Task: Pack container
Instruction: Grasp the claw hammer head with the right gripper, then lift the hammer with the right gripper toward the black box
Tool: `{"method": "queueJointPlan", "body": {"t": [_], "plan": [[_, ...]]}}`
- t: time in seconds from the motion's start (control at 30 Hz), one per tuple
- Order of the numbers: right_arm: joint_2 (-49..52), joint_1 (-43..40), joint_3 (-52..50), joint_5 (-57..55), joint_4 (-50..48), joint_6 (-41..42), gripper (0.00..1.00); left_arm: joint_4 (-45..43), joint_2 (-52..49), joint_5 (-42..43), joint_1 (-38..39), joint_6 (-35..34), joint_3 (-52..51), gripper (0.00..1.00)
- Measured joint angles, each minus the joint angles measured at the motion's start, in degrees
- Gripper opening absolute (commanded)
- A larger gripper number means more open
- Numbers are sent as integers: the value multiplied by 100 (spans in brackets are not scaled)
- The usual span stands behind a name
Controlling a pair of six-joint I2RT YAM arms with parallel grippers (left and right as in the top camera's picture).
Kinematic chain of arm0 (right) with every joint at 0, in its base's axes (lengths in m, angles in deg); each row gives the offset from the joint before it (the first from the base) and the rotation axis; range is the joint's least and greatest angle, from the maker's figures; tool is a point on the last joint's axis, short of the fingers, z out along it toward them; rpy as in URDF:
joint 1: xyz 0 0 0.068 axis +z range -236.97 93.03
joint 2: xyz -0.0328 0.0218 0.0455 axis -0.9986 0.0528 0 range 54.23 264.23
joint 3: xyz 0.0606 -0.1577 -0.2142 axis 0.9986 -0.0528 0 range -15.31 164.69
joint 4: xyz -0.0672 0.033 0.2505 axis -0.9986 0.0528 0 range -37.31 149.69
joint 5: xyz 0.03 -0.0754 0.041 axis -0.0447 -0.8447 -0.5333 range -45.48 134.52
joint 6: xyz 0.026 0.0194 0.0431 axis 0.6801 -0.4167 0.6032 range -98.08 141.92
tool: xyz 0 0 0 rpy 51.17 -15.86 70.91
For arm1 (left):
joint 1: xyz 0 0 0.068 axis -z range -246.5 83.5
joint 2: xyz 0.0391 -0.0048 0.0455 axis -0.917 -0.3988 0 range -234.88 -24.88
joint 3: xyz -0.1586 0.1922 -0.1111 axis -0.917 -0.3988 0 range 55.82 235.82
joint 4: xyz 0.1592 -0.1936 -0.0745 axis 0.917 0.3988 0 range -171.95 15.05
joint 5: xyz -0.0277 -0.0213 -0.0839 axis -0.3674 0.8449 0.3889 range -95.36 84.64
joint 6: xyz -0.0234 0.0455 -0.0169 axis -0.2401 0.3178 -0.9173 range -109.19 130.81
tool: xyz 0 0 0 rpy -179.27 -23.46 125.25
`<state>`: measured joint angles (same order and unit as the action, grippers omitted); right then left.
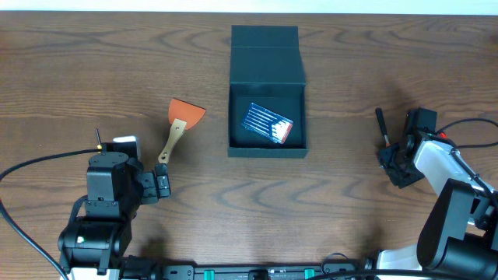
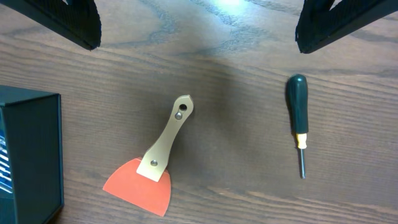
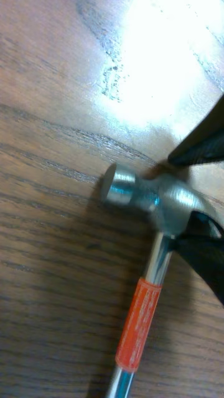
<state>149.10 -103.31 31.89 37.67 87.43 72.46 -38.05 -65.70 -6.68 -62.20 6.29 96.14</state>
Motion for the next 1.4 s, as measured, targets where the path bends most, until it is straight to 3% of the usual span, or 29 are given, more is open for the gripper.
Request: {"method": "queueJointPlan", "body": {"t": [0.1, 0.53, 1.4], "plan": [[0, 0, 0, 7, 0, 4, 24, 2, 0, 0, 0, 0, 0, 98], [-2, 0, 7, 37, 20, 11, 2, 2, 0, 0, 0, 0, 0, 99], [-2, 0, 17, 83, 33, 11, 1, 2, 0, 0, 0, 0, 0, 98]]}}
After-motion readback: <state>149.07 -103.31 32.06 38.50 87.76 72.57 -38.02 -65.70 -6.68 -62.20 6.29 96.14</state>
